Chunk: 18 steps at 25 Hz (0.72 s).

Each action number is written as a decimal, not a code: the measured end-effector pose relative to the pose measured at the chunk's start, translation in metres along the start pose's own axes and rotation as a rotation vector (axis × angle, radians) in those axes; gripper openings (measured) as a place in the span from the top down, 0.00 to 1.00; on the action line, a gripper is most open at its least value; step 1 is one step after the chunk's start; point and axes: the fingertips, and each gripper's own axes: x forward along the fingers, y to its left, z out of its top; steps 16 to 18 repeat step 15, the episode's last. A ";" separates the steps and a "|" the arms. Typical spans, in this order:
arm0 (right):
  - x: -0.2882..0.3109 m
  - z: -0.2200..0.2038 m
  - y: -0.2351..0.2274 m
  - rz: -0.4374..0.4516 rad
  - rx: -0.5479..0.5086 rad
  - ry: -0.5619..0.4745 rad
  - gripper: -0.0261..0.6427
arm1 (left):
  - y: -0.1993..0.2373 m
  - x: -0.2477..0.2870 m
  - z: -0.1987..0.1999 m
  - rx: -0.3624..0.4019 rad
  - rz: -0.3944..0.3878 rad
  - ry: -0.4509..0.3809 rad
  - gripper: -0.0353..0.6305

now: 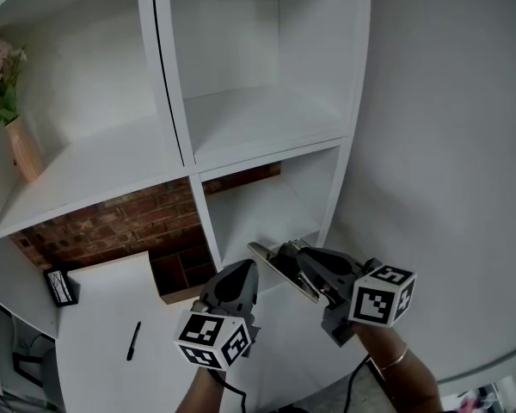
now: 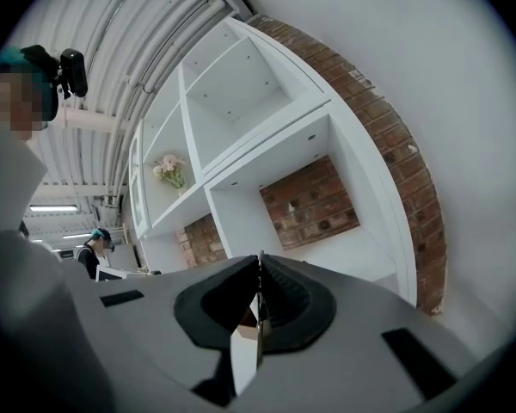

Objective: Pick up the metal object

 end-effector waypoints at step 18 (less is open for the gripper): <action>-0.011 -0.043 0.004 -0.111 -0.119 -0.018 0.94 | 0.010 -0.014 -0.019 0.022 0.016 0.037 0.93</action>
